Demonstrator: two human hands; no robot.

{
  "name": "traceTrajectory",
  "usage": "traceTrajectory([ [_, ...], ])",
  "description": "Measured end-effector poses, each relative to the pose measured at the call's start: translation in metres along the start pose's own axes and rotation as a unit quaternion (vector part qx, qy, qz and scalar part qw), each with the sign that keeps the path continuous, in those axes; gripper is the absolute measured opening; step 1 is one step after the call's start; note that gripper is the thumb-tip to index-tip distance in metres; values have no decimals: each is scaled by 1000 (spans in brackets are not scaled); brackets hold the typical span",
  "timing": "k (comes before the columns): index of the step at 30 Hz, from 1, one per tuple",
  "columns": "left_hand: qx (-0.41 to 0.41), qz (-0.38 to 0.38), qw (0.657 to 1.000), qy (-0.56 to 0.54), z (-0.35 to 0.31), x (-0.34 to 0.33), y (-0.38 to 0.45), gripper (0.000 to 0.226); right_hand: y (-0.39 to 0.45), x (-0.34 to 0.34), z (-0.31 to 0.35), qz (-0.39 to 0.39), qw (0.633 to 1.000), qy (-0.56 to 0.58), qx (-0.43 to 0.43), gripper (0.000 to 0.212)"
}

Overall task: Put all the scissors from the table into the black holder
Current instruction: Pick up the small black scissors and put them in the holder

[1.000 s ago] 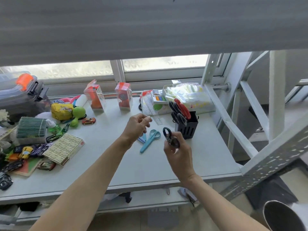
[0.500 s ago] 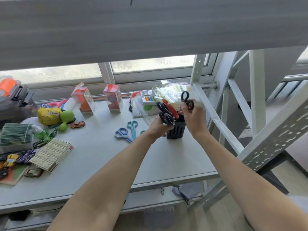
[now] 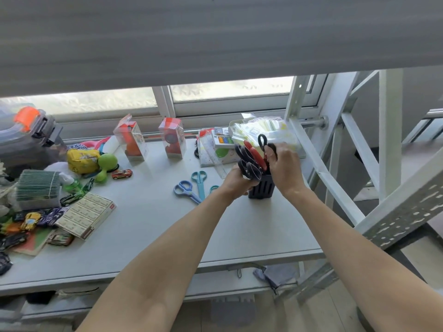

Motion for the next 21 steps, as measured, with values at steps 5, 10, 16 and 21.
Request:
traceTrajectory([
  [5, -9, 0, 1000, -2, -2, 0, 1, 34, -1, -3, 2, 19, 999, -31, 19, 30],
  [10, -6, 3, 1000, -9, 0, -1, 1, 32, -2, 3, 5, 27, 998, -57, 23, 28],
  [16, -10, 3, 1000, -12, -1, -1, 1, 35, -7, 3, 2, 58, 996, -66, -7, 33],
  [21, -8, 4, 1000, -11, 0, -1, 1, 32, -7, 12, 8, 44, 995, -90, -3, 33],
])
Point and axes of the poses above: each hand's wrist, its own y-axis towards the middle knuckle, its own x-axis out of the back of the hand, z = x × y, the point moved 10 cm from there along y, towards the middle knuckle, and after that the axes turned 14 degrees about x, right-handed, at the moved point
